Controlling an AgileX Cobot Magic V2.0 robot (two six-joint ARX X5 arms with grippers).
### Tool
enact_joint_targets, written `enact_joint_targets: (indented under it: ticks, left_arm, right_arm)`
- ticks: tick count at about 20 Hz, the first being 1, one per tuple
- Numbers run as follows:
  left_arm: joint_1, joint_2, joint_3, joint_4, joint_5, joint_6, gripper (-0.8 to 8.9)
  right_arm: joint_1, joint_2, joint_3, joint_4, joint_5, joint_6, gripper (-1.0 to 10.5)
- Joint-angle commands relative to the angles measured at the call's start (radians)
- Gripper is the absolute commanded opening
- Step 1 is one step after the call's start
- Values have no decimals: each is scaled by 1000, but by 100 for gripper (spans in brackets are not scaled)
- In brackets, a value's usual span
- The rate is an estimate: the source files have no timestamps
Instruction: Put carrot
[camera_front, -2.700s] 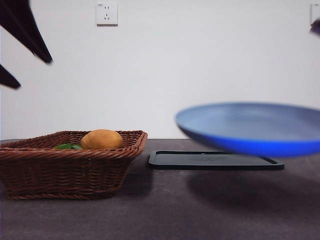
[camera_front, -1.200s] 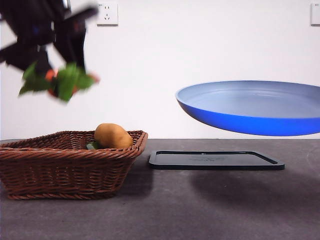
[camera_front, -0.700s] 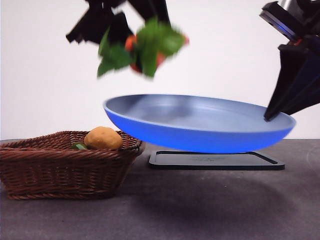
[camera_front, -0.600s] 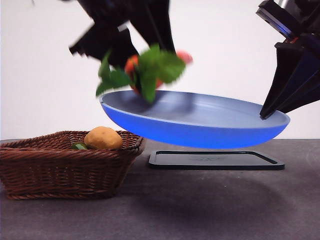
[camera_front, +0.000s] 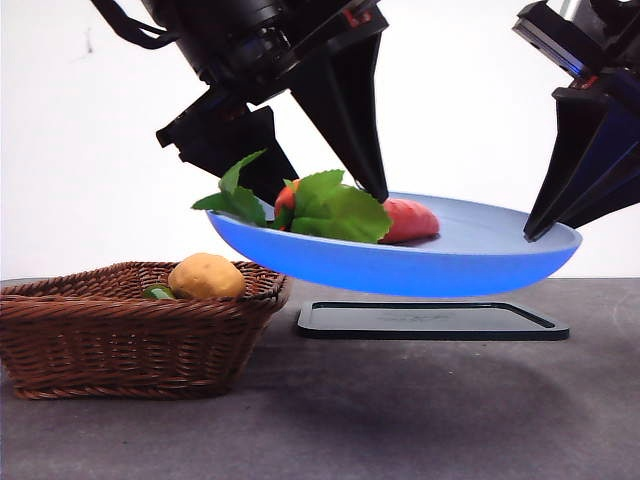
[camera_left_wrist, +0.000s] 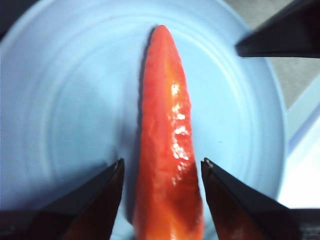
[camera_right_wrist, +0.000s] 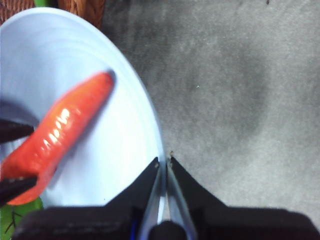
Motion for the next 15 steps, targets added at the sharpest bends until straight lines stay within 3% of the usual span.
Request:
enact_joint_targets:
  ticks: [1,8,15]
  left_arm:
    - [-9,-26,20,4,5,12,276]
    - [47,-246,99,-162,-48,71,275]
    - [109,-433,135,-280,-201,92,272]
  right_arm:
    - [-3,11,27,-16,18,28,3]
    - [-137,186,265,-171,16,-94,3]
    - [-244,609,657,-173,17,-149,3]
